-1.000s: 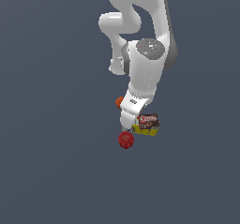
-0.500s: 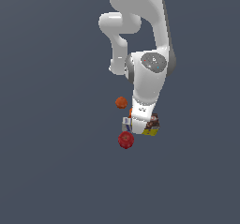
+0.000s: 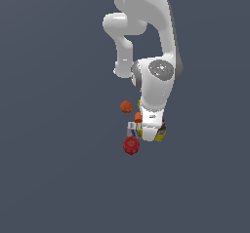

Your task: Pick up a designated object from a clutter of objects.

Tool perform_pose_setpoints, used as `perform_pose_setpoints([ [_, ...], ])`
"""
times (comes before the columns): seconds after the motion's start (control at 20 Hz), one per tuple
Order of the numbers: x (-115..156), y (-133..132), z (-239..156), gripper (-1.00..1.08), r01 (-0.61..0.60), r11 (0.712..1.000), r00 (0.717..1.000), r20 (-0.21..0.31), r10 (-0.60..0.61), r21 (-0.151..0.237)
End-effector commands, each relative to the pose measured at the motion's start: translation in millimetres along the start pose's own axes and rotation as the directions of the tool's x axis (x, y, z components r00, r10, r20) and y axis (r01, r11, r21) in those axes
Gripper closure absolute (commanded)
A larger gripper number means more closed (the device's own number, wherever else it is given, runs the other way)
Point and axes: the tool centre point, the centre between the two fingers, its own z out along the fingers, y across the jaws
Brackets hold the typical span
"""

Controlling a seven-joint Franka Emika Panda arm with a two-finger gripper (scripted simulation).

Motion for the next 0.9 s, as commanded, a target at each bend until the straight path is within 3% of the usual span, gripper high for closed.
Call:
perform_pose_setpoints([
  [0.0,1,0,1,-0.92,0.012,1.0,1.0,-0.001,-0.012,0.0],
  [0.3,1,-1,6,-0.92,0.009,1.0,1.0,0.0,-0.009,0.0],
  [0.85,1,-1,49,-0.92,0.013,1.0,1.0,-0.001,-0.013,0.0],
])
